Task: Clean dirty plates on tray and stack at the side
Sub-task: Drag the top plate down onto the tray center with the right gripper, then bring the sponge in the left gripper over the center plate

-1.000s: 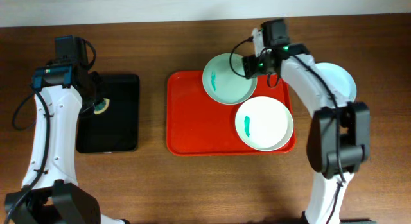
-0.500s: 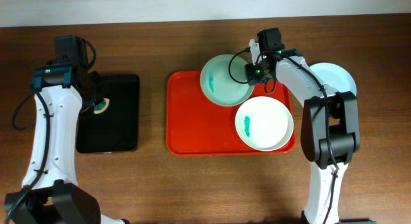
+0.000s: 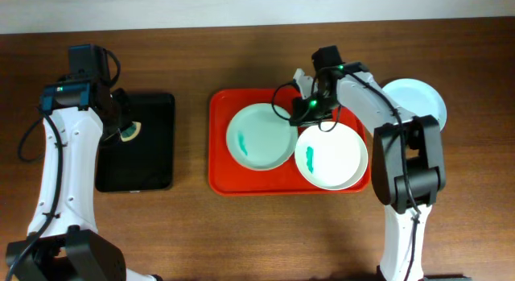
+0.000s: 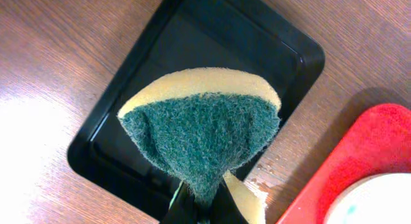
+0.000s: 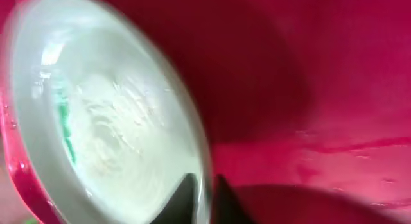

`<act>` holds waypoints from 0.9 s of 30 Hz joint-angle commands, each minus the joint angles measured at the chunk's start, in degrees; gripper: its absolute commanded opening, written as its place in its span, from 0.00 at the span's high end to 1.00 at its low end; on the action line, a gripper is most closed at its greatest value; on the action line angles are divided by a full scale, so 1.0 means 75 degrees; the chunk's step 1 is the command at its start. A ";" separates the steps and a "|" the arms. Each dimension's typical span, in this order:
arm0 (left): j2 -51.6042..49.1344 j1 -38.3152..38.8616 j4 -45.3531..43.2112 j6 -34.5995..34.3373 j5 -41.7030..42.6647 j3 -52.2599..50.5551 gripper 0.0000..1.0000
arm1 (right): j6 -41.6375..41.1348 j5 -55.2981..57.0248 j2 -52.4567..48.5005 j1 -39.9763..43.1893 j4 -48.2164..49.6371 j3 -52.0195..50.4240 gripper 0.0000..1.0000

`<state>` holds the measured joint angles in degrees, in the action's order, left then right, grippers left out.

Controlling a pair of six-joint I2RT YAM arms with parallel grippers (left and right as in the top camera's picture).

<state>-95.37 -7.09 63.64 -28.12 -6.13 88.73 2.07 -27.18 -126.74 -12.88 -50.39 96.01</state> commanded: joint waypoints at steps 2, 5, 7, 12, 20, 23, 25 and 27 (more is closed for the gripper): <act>0.0026 -0.0006 -0.0023 0.0134 0.0309 -0.0006 1.00 | 0.0009 0.1443 -0.0058 -0.0542 0.0070 0.0073 0.71; 0.0026 -0.0006 -0.0023 0.0134 0.0309 -0.0006 1.00 | 0.0035 0.1915 -0.0061 -0.0746 0.0323 0.0073 0.66; 0.0026 -0.0006 -0.0026 0.0134 0.0309 -0.0006 1.00 | 0.0230 0.1912 -0.0061 -0.0831 0.0490 0.0073 0.66; 0.0026 -0.0006 -0.0026 0.0131 0.0309 -0.0006 1.00 | 0.0475 0.1920 -0.0085 -0.0895 0.0519 0.0061 0.75; 0.0026 0.0254 -0.0111 0.0405 0.0688 -0.0006 1.00 | 0.0420 0.2049 -0.0396 -0.0886 0.0297 0.0052 0.96; 0.0026 0.0659 -0.0192 0.0449 0.0685 -0.0047 1.00 | -0.0303 0.2055 -0.0379 -0.0883 0.0009 0.0061 0.96; 0.0003 0.1064 -0.0259 0.0449 0.0685 -0.0096 1.00 | -0.0775 0.2052 -0.0379 -0.0880 -0.0326 0.0061 0.96; -0.0061 0.1457 -0.0306 0.0446 0.0691 -0.0096 1.00 | -0.1137 0.2022 -0.0379 -0.0883 -0.0629 0.0061 0.96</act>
<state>-95.37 -0.60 61.93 -25.96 -1.89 88.71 -0.45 -13.63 -128.05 -19.27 -51.92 96.90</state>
